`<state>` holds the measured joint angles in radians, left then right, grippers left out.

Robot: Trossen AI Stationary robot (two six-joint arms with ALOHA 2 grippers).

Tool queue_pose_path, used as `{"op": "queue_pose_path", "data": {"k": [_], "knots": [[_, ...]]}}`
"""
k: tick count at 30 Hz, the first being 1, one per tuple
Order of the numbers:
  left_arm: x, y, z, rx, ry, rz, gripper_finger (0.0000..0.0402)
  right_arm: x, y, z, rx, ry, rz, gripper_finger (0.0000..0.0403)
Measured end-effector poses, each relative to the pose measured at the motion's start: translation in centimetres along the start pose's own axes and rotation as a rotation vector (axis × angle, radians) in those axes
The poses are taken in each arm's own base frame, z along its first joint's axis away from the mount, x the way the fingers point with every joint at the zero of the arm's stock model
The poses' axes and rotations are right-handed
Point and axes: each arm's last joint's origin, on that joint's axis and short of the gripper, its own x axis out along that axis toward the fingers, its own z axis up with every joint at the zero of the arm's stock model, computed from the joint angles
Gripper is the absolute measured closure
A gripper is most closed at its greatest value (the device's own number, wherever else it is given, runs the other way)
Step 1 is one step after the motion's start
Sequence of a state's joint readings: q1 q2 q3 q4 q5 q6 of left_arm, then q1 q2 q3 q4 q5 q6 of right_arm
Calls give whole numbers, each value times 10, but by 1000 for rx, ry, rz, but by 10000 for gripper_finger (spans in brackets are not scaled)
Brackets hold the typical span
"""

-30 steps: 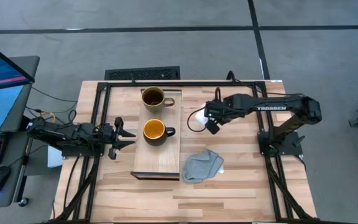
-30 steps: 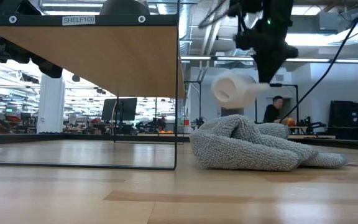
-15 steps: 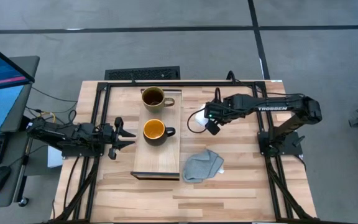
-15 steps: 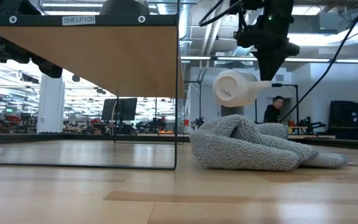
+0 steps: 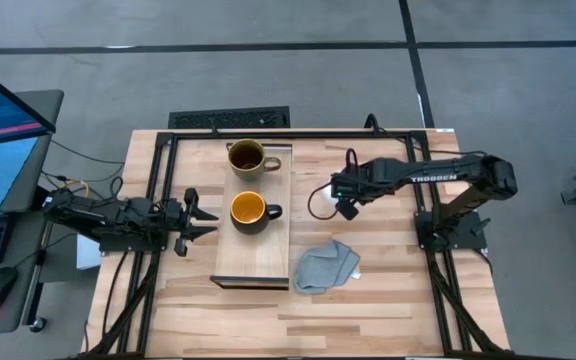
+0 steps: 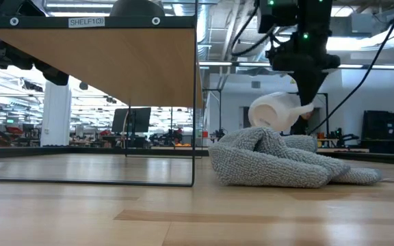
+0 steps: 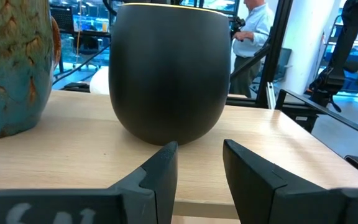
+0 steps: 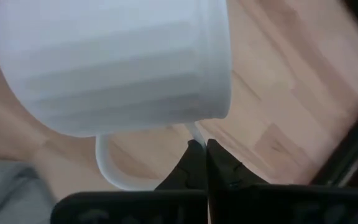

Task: Stack small to large cups/mugs on shelf
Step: Put the white mug on the shelf

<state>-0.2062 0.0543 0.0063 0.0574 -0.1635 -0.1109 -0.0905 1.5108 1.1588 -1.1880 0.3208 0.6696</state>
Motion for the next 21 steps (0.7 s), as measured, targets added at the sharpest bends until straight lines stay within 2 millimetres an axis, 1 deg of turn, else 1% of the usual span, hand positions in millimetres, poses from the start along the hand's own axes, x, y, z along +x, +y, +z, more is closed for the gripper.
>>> {"op": "queue_pose_path", "data": {"k": [7, 18, 21], "knots": [[0, 0, 0, 20, 0, 0, 282, -2, -8, -8, 25, -6, -171, 400], [0, 0, 0, 36, 0, 0, 282, -7, -8, -18, 13, -61, -316, 400], [0, 0, 0, 36, 0, 0, 282, 0, -3, -17, -22, -45, -355, 400]]}}
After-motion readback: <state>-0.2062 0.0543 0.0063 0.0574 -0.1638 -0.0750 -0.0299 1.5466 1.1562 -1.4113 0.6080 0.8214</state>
